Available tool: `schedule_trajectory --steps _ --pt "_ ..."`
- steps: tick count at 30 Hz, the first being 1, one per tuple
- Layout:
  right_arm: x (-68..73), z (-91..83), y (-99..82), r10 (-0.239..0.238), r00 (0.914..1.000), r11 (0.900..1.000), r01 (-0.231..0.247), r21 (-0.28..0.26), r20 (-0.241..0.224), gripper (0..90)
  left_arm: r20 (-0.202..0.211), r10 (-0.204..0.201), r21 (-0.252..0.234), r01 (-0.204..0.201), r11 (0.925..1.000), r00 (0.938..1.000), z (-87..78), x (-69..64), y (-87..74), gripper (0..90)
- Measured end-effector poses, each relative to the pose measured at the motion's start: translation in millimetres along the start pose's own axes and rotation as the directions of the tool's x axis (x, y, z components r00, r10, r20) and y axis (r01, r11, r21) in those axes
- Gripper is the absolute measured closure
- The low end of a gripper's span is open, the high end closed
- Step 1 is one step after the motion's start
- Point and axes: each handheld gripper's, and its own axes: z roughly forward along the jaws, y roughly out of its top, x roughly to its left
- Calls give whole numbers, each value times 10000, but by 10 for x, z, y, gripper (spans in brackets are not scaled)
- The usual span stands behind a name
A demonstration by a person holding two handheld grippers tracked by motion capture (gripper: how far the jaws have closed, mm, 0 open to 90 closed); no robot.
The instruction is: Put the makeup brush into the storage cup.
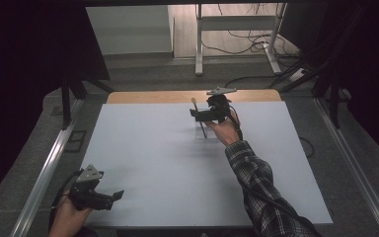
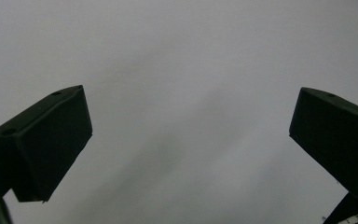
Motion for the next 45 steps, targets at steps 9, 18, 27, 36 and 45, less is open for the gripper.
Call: schedule_trajectory --steps 9,18,27,36,45 --pt "40 10 -4 -87 9994 9987 70 500 341 0 -3 2 -1 -2 10000 10000 0 0 0 0" --pt "62 -45 7 -155 9998 9970 146 754 120 0 -14 9 5 -9 10000 10000 0 -1 2 0" --pt "90 -85 20 -225 9997 9954 224 927 4 0 -26 11 -2 -11 10000 10000 0 -1 2 0" --pt "123 -119 5 -356 9993 9936 363 1074 -86 0 -32 11 10 -11 10000 10000 0 -1 3 0" --pt "145 -188 -3 -385 9991 9927 406 1139 -201 0 -36 -4 6 4 10000 10000 -1 0 1 0"
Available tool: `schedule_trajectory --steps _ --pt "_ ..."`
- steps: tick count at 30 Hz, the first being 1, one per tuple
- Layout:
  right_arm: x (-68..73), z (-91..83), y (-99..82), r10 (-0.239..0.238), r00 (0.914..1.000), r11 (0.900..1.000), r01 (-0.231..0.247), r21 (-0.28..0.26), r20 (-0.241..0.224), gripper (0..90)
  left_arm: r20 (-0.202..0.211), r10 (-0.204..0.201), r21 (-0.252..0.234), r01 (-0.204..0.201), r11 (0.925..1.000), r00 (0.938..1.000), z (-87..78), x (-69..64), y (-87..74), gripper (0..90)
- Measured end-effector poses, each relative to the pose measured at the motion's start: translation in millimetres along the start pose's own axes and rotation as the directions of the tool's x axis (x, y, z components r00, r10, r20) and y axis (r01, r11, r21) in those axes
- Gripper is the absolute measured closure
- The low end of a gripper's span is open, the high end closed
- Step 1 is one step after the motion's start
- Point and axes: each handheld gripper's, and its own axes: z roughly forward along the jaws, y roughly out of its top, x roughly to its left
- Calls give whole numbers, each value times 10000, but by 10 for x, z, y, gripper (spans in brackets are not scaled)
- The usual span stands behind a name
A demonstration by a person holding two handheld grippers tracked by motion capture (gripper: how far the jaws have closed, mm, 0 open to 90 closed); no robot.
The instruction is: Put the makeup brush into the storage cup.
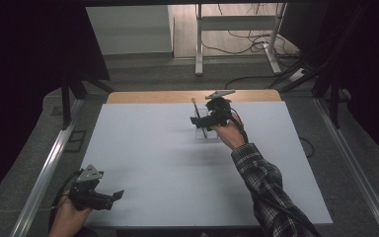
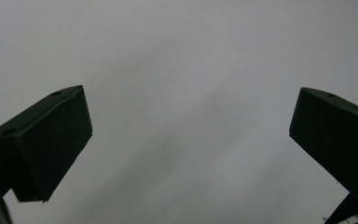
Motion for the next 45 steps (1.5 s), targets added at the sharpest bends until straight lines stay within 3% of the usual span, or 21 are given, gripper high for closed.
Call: schedule_trajectory --steps 26,45 --pt "108 -187 -106 -310 9988 9993 317 197 -372 0 10 -6 3 6 10000 10000 1 0 1 0" --pt "142 -297 -270 -495 9981 9985 503 197 -372 0 3 3 10 -3 10000 10000 1 -3 1 0"
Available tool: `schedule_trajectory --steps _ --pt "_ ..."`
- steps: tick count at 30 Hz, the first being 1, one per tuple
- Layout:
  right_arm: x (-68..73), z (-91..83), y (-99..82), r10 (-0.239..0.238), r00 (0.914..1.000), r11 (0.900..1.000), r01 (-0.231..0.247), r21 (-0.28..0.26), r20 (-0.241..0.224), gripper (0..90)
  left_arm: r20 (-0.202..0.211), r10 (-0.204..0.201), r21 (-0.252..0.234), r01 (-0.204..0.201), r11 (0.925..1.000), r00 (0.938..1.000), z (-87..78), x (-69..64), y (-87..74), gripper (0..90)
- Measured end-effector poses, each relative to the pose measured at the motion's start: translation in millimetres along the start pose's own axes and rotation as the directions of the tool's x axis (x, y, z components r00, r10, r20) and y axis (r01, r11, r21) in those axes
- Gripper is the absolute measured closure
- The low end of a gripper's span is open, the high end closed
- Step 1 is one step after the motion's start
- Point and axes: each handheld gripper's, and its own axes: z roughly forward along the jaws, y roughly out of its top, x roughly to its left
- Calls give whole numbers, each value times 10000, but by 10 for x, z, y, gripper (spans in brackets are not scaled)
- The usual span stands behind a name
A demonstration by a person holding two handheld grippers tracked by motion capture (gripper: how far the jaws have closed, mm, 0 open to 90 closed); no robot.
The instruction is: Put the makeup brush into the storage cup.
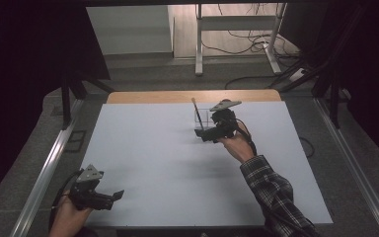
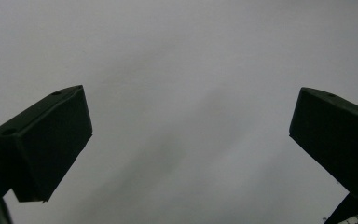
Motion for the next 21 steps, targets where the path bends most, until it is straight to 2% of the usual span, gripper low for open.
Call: schedule_trajectory --steps 21 --pt "118 -131 -133 -82 9999 9999 83 70 -106 0 1 11 -16 -11 10000 10000 -1 -2 0 0"
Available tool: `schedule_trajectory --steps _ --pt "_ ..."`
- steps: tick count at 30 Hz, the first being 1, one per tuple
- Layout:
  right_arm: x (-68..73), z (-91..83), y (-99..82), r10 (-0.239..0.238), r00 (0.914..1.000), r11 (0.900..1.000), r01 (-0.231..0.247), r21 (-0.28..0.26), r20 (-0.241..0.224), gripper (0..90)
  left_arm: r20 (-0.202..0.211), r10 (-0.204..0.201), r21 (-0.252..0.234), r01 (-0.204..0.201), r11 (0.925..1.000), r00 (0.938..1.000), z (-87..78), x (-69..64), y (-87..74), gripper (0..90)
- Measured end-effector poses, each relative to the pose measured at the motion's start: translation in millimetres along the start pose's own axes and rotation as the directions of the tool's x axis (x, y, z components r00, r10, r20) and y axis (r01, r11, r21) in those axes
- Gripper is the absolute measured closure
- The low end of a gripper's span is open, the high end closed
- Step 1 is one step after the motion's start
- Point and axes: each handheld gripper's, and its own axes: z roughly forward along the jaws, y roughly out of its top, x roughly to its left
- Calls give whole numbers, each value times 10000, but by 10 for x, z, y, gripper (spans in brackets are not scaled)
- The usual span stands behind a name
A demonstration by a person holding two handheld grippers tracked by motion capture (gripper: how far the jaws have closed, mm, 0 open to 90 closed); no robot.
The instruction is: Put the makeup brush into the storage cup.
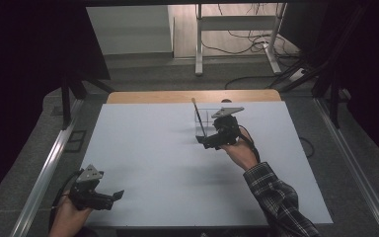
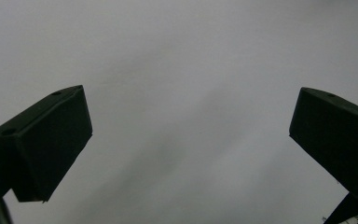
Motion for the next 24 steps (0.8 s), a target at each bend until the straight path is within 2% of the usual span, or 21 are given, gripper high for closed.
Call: schedule_trajectory --steps 24 --pt "96 -94 -129 -287 9994 9991 293 309 -177 0 -10 -6 -20 6 10000 10000 -4 0 0 0"
